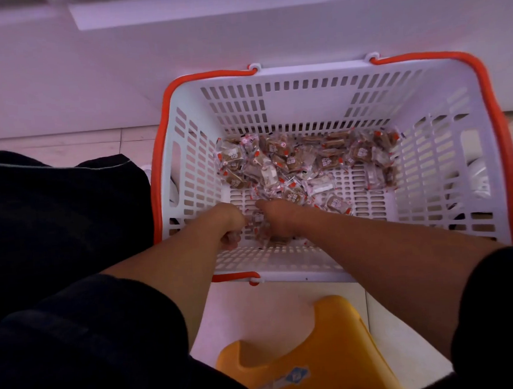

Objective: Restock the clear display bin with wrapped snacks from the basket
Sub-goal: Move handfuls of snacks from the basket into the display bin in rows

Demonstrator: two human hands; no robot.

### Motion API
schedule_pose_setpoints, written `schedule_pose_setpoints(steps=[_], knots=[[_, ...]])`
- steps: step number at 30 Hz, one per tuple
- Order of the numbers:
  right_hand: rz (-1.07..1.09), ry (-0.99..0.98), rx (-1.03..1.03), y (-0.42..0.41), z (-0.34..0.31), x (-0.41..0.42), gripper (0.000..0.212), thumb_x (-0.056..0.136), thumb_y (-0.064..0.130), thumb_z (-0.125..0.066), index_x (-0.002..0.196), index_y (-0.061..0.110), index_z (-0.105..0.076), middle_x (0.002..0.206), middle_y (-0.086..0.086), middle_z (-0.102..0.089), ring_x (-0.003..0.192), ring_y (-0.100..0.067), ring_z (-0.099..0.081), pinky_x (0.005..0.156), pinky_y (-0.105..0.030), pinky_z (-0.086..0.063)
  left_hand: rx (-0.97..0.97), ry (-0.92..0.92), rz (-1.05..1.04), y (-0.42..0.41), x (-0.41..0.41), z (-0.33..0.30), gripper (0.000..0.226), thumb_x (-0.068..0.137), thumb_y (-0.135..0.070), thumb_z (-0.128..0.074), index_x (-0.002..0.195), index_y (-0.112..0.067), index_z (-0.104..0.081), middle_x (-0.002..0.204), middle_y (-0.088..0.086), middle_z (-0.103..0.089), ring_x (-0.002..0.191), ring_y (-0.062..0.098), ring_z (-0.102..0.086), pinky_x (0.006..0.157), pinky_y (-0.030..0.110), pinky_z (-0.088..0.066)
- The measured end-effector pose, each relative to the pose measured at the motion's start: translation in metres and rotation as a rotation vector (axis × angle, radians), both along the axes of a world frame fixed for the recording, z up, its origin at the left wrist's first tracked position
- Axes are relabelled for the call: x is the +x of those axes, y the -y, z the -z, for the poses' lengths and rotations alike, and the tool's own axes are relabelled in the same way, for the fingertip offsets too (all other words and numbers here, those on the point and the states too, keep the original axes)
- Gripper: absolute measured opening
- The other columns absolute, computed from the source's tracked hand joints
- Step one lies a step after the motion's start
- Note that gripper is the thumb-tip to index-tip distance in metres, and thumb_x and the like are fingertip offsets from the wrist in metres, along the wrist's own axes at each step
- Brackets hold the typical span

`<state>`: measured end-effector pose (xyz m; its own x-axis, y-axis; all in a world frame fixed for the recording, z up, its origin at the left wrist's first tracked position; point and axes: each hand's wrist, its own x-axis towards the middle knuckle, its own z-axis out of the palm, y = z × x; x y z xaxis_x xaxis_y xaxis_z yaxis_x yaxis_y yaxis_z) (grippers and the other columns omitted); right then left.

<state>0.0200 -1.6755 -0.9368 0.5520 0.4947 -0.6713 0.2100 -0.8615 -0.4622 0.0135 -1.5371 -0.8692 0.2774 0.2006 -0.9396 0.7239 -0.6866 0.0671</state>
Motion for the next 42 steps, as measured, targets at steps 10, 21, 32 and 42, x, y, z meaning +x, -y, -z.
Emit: schedule_pose_setpoints(steps=[10, 21, 32, 42], knots=[[0.000, 0.063, 0.144, -0.008, -0.006, -0.003, 0.026, 0.078, 0.014, -0.075, 0.103, 0.013, -0.070, 0.103, -0.014, -0.071, 0.094, -0.030, -0.066, 0.071, -0.025, -0.042, -0.062, 0.279, -0.499, -0.005, 0.010, 0.020, 0.076, 0.087, -0.072, -0.049, 0.108, 0.001, -0.060, 0.091, 0.014, -0.067, 0.086, 0.028, -0.066, 0.089, 0.041, -0.056], [0.229, -0.112, 0.239, 0.018, -0.027, -0.006, 0.025, 0.077, 0.013, -0.078, 0.099, 0.015, -0.068, 0.094, -0.004, -0.071, 0.081, -0.022, -0.070, 0.067, -0.029, -0.057, -0.284, 0.200, -0.742, -0.003, 0.010, -0.004, 0.027, 0.102, -0.037, -0.052, 0.116, -0.014, -0.057, 0.083, 0.010, -0.066, 0.054, 0.013, -0.055, 0.045, 0.020, -0.037], [0.315, -0.150, 0.464, 0.106, -0.272, 0.063, 0.027, 0.075, -0.010, -0.075, 0.098, 0.004, -0.072, 0.059, 0.011, -0.067, 0.054, 0.003, -0.057, 0.054, -0.011, -0.044, -0.721, 0.212, -0.285, 0.035, 0.058, -0.148, 0.024, 0.104, -0.030, -0.046, 0.107, -0.013, -0.063, 0.085, 0.008, -0.069, 0.065, 0.016, -0.062, 0.060, 0.027, -0.056], [0.366, 0.218, 0.821, 0.129, -0.422, 0.048, 0.032, 0.072, -0.008, -0.077, 0.100, 0.006, -0.071, 0.088, -0.014, -0.074, 0.076, -0.020, -0.062, 0.069, -0.022, -0.053, -1.165, 0.382, -0.204, 0.057, 0.055, -0.332, 0.034, 0.095, -0.036, -0.050, 0.115, -0.017, -0.070, 0.101, 0.007, -0.075, 0.085, 0.030, -0.074, 0.067, 0.039, -0.062]])
